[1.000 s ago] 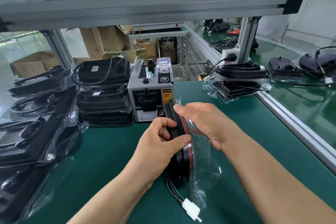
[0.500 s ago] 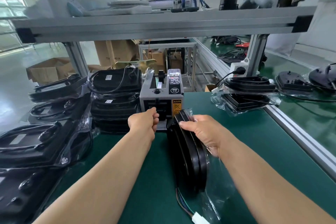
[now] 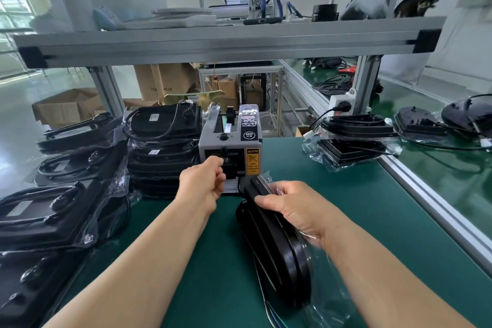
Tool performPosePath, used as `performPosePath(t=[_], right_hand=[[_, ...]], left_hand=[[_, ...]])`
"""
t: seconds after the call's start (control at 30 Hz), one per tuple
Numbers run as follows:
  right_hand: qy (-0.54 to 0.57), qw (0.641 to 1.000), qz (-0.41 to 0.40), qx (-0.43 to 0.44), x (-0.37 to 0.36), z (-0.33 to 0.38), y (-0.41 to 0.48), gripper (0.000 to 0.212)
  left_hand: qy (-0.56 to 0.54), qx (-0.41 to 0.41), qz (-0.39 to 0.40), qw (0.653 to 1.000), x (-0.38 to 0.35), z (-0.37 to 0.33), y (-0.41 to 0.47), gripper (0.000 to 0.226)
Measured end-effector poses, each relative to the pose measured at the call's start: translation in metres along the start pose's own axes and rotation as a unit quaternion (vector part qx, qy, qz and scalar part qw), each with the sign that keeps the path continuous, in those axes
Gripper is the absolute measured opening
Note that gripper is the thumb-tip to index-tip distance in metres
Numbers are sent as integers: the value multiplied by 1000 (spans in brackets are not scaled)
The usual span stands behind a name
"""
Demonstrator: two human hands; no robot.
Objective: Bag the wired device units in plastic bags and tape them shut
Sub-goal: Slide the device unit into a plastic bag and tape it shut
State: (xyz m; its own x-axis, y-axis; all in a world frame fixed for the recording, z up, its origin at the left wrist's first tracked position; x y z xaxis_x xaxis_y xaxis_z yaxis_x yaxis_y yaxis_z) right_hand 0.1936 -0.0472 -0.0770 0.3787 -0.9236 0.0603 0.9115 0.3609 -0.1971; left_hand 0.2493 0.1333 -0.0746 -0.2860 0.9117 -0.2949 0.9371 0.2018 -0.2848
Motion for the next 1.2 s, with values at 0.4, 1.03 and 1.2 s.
performPosePath(t=[0.4,1.03,1.2], right_hand=[[-45,999,-5,21,-5,3,-2,22],[-22,1000,-10,17,-2,-1,0,38],[-30,999,-10,17,-3,0,0,41]], left_hand=[[245,-38,216,944,-28,-12,-51,19],[262,-48,179,947,-27,-1,-29,31],[271,-73,186,942,-28,-3,-28,28]])
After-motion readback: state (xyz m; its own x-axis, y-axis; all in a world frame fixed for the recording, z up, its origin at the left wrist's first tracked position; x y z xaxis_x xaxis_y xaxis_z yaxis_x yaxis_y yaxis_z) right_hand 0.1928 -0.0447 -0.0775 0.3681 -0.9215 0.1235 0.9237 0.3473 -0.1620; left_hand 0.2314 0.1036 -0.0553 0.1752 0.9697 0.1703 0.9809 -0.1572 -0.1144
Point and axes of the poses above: each hand's wrist, its own y-axis towards the middle knuckle, its own x-axis out of the back of the hand, z = x × y, the point moved 7 cm from there along y, towards the middle knuckle, and after that the axes turned 8 degrees about z, right-handed, at the moved point
